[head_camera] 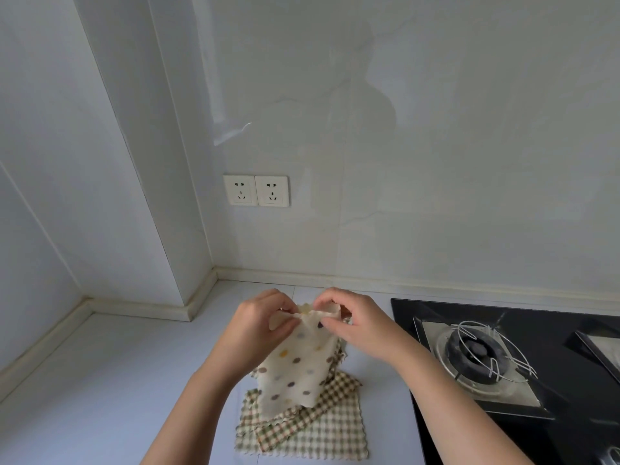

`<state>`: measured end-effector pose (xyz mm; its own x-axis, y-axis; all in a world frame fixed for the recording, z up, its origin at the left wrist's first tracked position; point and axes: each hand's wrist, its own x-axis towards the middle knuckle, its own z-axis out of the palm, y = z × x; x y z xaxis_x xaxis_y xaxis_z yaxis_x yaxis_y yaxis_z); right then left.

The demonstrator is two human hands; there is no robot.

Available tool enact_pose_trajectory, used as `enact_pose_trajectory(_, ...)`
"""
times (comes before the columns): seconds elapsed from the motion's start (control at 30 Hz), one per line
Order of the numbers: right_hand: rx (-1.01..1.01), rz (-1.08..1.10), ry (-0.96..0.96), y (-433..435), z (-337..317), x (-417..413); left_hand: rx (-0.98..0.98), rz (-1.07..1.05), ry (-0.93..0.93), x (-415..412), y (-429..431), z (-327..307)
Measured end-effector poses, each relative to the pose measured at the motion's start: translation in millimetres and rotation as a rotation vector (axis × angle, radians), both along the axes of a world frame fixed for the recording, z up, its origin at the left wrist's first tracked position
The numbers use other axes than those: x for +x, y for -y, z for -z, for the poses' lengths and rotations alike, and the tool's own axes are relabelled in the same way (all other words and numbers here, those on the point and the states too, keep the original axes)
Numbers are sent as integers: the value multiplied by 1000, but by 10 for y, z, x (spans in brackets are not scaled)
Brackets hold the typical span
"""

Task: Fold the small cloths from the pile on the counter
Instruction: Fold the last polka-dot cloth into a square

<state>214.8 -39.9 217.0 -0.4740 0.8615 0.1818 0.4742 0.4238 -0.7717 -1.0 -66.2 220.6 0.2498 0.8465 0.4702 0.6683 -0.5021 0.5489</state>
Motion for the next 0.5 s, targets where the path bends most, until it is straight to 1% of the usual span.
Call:
enact_pose_trajectory(0.1, 24, 25, 119, -63, -35, 16, -25, 1, -29, -60, -33, -46)
enact_pose_trajectory(0.2, 42, 53, 123, -99, -102, 38, -115, -3, -46, -155, -55, -81)
enact_pose_trajectory(0.27, 40, 64, 135, -107, -145, 47, -133, 8, -68, -208, -58, -82)
enact_pose_trajectory(0.37, 60, 56, 188, -120, -197, 70, -138, 19, -72, -241, -48, -74)
enact_pose_trajectory(0.5, 97, 0, 287, -139, -272, 77, -86, 10, -74, -257, -57, -57)
